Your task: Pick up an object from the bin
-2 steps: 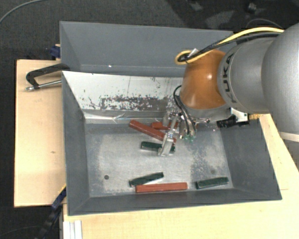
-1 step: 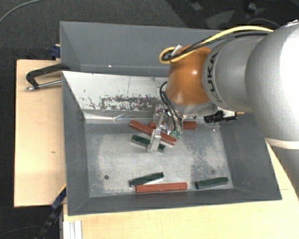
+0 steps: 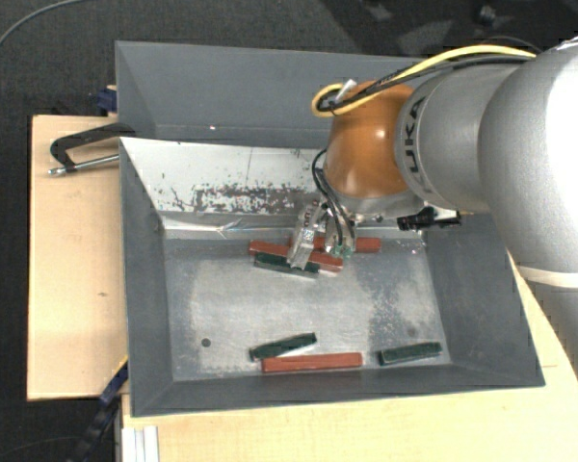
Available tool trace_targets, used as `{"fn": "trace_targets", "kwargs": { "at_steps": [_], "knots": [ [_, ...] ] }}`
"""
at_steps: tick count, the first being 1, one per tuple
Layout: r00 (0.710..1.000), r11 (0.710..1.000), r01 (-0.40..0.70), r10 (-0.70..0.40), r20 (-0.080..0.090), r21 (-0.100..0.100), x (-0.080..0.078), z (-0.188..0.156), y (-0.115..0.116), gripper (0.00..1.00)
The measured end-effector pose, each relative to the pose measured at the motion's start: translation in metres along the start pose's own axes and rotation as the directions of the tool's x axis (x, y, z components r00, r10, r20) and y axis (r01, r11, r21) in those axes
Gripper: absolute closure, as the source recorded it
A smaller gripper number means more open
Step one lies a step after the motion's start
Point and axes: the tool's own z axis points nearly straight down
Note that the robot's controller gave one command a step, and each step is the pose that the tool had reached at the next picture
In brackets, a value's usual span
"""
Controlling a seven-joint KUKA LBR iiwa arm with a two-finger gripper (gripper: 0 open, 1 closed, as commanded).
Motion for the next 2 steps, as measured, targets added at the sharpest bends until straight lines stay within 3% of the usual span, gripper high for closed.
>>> {"fn": "trace_targets", "kwargs": {
  "at_steps": [1, 2],
  "knots": [
    [0.95, 0.951, 0.31, -0.31, -0.029, -0.003, 0.021, -0.022, -0.007, 1.0],
    [0.934, 0.935, 0.355, -0.355, -0.035, -0.006, 0.081, -0.046, 0.014, 1.0]
  ]
}}
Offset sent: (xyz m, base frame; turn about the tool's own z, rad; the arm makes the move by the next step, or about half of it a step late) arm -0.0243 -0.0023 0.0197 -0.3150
